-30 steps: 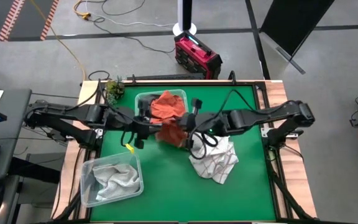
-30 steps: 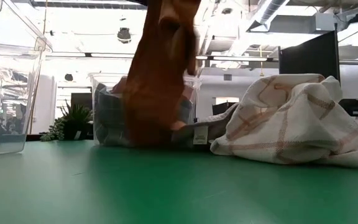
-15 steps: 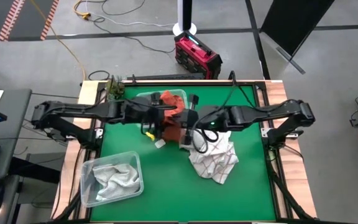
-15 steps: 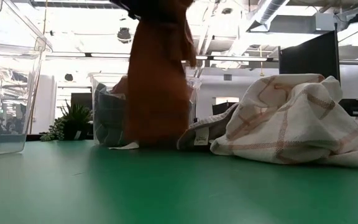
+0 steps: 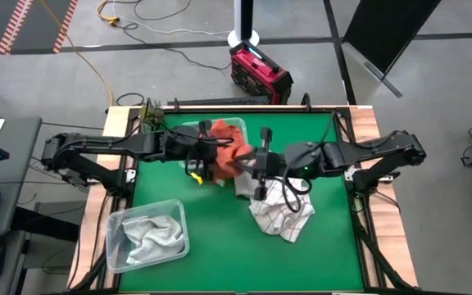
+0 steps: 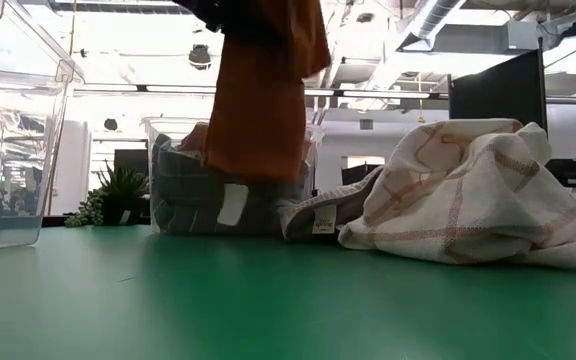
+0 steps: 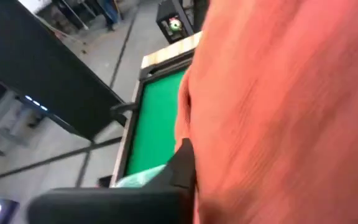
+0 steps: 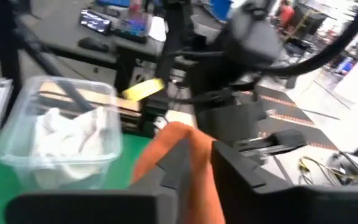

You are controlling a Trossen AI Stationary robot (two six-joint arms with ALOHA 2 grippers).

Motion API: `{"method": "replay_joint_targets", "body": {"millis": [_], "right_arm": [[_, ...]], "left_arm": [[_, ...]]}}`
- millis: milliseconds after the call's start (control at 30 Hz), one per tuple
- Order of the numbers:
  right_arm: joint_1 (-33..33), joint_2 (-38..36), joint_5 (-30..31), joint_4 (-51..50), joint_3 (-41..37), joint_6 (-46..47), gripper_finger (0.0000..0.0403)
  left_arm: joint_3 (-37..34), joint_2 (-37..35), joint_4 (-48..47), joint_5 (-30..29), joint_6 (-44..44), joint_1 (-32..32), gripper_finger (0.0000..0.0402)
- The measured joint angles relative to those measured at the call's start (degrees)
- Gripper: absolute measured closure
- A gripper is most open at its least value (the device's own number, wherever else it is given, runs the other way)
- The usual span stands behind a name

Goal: Sort towels by color in basket
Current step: Put the orange towel into the top transparent bin

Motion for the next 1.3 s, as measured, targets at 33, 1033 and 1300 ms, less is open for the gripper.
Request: {"method": "replay_joint_targets", "body": {"millis": [33, 1033, 1300], "right_arm": [[0.4, 0.0, 0.0, -0.3, 0.1, 0.0, 0.0298], [12.1, 0.1, 27.6, -24.5, -3.6, 27.3, 0.0164], [14.3, 0.2, 32.5, -25.3, -8.7, 34.3, 0.0164]], "left_arm": [[0.0, -0.5, -0.1, -0.2, 1.1, 0.3, 0.0384], [0.1, -3.2, -12.6, -6.3, 41.5, 19.7, 0.0401], [0.1, 1.6, -17.7, -7.1, 19.8, 16.0, 0.0401]]}}
